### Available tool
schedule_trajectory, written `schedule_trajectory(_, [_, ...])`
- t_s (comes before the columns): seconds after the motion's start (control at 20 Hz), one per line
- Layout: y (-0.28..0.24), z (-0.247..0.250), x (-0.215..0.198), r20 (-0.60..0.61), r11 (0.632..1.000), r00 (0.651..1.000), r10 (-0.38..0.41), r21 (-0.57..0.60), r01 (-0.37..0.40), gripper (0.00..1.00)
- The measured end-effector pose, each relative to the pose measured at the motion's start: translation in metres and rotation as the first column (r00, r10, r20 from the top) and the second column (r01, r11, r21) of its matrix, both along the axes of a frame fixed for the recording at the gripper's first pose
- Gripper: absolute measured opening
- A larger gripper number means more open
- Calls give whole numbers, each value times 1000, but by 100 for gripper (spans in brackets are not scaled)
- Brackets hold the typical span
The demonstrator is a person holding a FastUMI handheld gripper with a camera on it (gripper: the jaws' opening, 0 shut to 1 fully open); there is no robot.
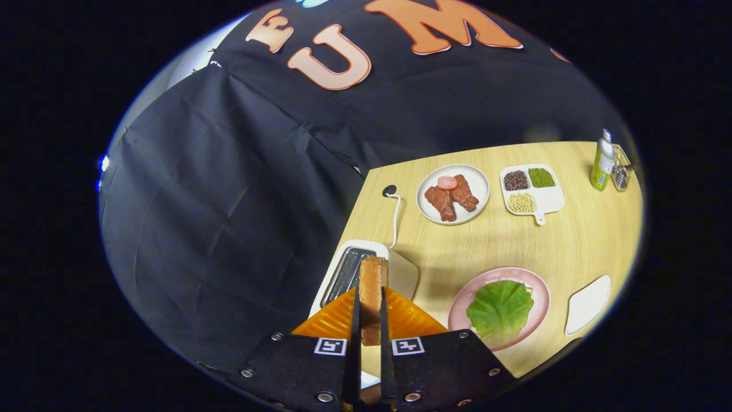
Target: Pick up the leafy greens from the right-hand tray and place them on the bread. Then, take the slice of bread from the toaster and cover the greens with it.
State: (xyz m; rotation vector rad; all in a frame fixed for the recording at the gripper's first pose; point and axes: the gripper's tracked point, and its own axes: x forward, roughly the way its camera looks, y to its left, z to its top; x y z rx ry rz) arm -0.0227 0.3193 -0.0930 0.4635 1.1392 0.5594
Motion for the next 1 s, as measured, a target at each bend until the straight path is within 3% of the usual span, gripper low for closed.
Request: schedule_trajectory(1.0, [-94,-84,-24,-95,983,988,-123,127,134,14])
